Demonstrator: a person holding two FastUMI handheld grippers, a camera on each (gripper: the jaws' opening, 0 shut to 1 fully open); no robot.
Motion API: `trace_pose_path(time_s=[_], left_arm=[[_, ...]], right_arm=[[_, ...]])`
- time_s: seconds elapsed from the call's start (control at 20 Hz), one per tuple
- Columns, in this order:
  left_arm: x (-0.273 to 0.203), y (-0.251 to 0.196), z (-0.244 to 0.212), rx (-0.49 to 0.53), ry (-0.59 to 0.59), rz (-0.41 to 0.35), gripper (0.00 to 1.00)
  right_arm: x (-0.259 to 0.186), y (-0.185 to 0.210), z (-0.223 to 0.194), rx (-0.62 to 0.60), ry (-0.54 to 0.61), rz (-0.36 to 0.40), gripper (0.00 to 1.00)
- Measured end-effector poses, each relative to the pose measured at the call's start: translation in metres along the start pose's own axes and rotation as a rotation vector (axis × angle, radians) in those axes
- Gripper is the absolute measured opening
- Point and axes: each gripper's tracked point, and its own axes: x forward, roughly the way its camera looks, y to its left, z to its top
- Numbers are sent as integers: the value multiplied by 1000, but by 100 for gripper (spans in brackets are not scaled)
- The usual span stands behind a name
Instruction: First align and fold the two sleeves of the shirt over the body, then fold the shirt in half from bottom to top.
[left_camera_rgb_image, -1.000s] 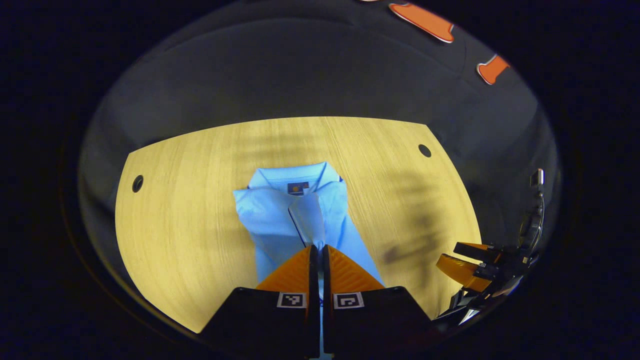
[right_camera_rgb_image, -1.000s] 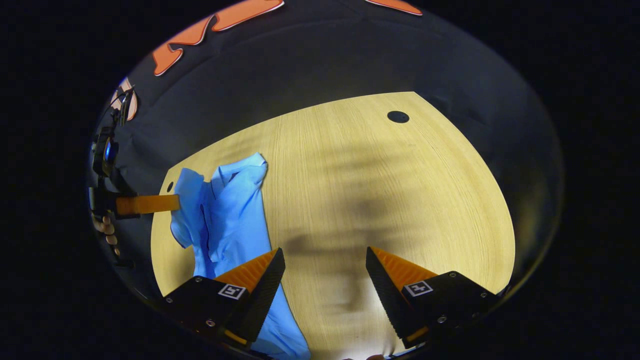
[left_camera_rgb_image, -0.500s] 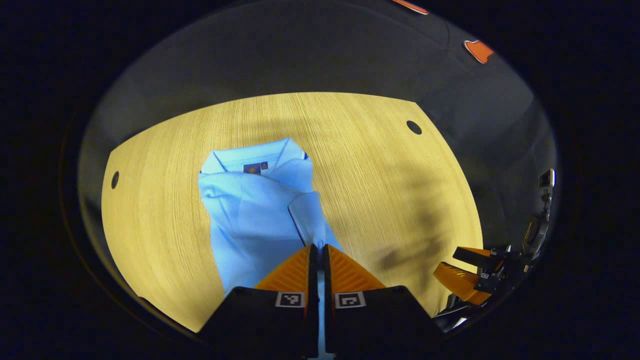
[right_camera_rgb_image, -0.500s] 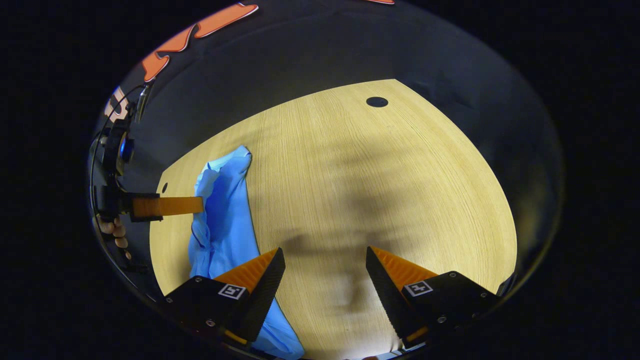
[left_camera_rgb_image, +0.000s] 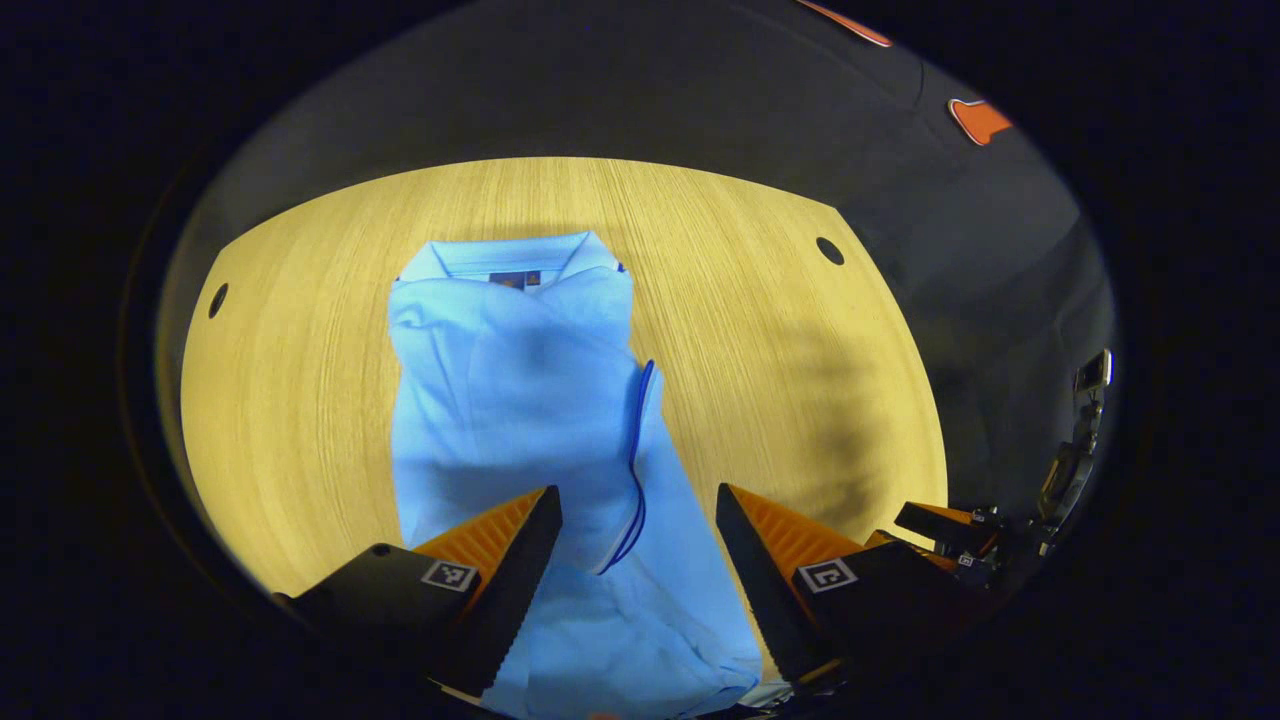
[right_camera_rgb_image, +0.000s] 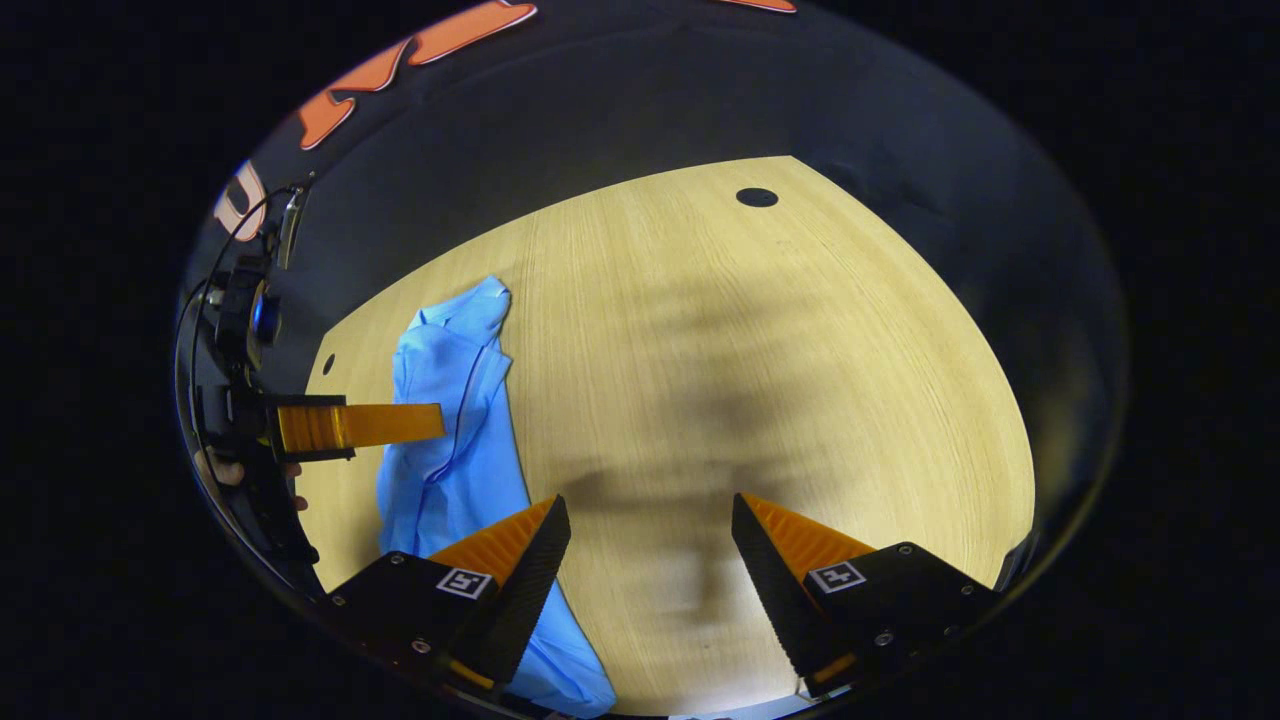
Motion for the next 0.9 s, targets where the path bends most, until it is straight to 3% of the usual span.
trace_pose_path(time_s=[0.35,0.9], left_arm=[[-58,72,-45,23,-53,104,99],[-95,124,-175,-27,39,151,100]], right_arm=[[-8,47,-43,-68,43,32,99],[-29,73,-157,-173,162,15,99]])
